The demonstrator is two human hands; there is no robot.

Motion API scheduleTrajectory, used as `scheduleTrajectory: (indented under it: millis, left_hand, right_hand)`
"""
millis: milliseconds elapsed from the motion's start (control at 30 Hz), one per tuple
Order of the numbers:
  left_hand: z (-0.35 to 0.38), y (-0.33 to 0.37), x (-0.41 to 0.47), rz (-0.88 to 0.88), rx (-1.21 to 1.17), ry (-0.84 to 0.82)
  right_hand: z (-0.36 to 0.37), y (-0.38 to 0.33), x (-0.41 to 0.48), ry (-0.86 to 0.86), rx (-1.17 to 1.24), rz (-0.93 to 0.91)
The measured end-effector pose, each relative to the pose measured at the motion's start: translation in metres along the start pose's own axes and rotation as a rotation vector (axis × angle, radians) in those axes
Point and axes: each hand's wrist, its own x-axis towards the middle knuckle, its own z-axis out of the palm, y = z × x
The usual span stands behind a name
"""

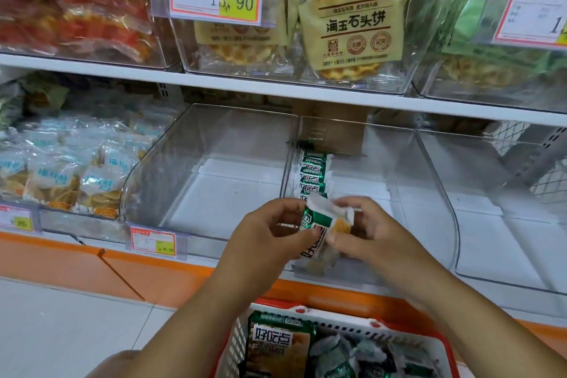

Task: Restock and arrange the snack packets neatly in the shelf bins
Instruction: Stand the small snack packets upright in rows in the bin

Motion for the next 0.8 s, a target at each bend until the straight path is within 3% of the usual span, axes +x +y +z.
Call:
scheduleTrajectory:
  millis: [133,300,467,800]
  left_hand:
    - [0.001,0.000,0.004,0.136,0.196,0.016]
    - [-0.012,-0.014,0.017,0.208,0.456,0.299]
    - [-0.020,-0.033,0.024,0.036,0.491,0.137]
    - [-0.023,-0.048,0.029,0.075,0.412,0.123]
  right_hand:
    - [-0.015,-0.013,0.007,-0.068,-0.182,-0.081]
    - [-0.051,0.000,0.068,0.348,-0.105,-0.047]
    - [-0.078,0.039,0.155,0.637,-0.392,0.094]
    - [-0.076,0.104,0.211,0.647,-0.310,0.176]
